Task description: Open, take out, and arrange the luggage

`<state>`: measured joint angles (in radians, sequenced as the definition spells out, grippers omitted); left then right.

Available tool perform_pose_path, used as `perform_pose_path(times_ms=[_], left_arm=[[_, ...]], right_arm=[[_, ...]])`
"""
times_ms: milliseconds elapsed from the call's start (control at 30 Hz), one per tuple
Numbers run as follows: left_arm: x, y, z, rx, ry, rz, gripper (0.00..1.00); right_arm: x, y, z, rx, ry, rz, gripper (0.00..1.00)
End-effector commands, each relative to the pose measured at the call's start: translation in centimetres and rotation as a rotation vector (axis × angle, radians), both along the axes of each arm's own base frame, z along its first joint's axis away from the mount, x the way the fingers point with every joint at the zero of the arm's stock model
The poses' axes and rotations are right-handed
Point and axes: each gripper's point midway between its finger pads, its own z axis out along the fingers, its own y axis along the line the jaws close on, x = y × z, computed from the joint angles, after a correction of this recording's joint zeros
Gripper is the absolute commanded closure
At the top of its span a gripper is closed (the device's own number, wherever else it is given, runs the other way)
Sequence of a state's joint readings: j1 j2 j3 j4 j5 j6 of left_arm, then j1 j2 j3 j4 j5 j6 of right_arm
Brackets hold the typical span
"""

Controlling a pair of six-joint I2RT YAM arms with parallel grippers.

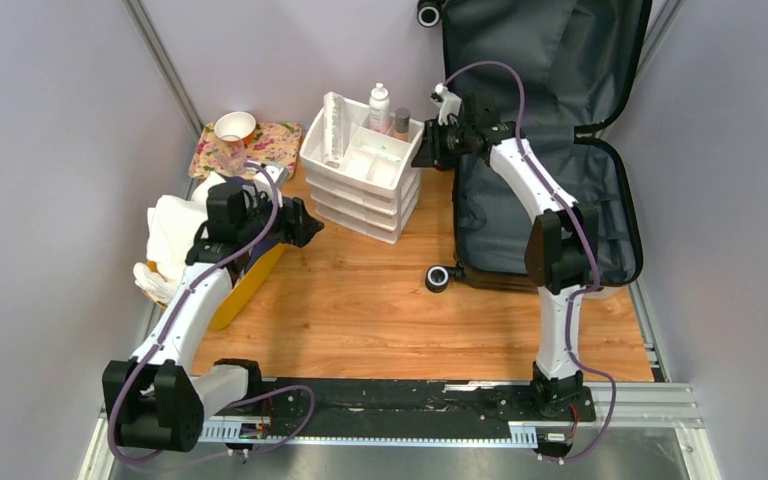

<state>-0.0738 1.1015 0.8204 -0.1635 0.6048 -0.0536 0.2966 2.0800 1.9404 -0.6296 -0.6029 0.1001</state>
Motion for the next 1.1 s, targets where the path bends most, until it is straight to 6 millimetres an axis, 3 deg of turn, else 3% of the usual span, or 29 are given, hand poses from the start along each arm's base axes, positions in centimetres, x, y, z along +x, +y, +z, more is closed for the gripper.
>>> perform_pose_path(times_ms=[0,167,300,400,533,667,767,900,1067], left_arm=[[2.1,-0.6,0.8,0.008,-0.097,0.047,0.16],[4.6,-2.1,1.1,-0.012,-0.114,0.077,0.21],[6.8,-4.2,0.5,-0.02,-0.088,0.101,0.26],[8.1,-4.8,0.4,-0.061,-0.068,0.152,0.28],[9.4,-5.8,1.1,-0.136,-0.08,0.191,0.32],[10.3,-7.4,1.1,-0.169,-0.078,0.183,0.35],[11.5,-7.8,0.8,-0.205,-0.052,0.214,0.35],[13.3,-8.3,0.0,-0.254,-0.009,0.263,0.37],[14.8,-9.4,-0.2,-0.3,-0.001,0.293,0.38]], right_arm=[[6.0,1.1,3.4,0.05,-0.178,-0.073,0.67],[9.6,1.0,4.7,0.045,-0.302,-0.145,0.64],[10.7,-1.2,6.8,0.044,-0.349,-0.218,0.53],[9.7,-3.6,8.6,0.032,-0.352,-0.269,0.48],[6.8,-6.3,10.1,0.019,-0.339,-0.299,0.4],[2.6,-7.4,11.5,0.022,-0.336,-0.244,0.37],[1.4,-8.7,11.6,-0.024,-0.352,-0.246,0.37],[0.2,-12.3,12.7,-0.039,-0.353,-0.314,0.35],[-0.2,-16.5,12.1,-0.065,-0.309,-0.393,0.34]])
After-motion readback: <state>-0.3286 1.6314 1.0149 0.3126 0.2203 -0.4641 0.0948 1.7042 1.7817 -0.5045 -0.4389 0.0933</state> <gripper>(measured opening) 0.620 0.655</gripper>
